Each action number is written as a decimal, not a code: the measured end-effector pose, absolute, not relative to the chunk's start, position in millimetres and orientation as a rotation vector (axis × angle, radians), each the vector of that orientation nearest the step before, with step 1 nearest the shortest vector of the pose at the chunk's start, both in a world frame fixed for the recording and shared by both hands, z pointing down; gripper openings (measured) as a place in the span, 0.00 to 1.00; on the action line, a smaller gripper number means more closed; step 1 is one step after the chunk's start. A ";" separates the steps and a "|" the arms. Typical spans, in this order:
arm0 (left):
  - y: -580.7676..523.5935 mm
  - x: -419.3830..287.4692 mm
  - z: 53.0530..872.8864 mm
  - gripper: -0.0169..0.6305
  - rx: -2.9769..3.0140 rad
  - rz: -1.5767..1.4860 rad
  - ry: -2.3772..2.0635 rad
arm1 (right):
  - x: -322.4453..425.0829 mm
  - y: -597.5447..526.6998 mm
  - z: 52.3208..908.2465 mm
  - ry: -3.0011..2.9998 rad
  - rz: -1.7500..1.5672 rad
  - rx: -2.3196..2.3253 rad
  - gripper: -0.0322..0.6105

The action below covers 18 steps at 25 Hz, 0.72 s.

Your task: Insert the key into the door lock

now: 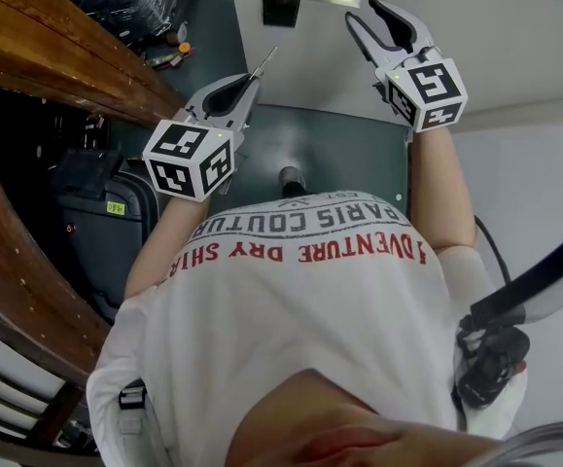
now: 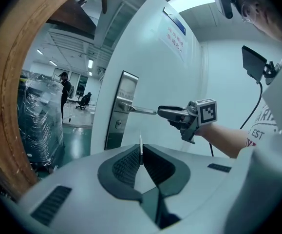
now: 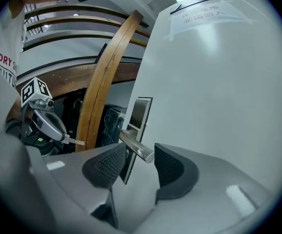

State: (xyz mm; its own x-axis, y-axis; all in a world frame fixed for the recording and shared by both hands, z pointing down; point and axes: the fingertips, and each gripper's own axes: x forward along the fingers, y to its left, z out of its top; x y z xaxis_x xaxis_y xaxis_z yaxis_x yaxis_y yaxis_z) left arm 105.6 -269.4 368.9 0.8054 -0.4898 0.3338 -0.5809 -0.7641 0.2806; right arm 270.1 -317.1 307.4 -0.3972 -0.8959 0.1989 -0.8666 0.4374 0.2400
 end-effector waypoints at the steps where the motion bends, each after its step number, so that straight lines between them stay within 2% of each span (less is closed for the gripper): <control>1: -269.6 105.4 370.2 0.06 2.615 0.340 -0.808 | 269.9 -320.8 307.9 -2.392 -0.149 1.501 0.30; 18: -276.0 119.4 382.5 0.06 2.538 0.279 -0.772 | 271.9 -333.2 317.3 -2.411 -0.120 1.418 0.31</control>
State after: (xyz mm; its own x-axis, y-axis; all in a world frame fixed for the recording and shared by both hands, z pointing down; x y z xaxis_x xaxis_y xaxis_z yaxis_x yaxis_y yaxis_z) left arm 119.4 -276.0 382.5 0.8210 -0.4728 0.3200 -0.5682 -0.7311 0.3776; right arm 271.9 -333.2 317.3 -0.4442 -0.8613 0.2466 -0.8325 0.4985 0.2417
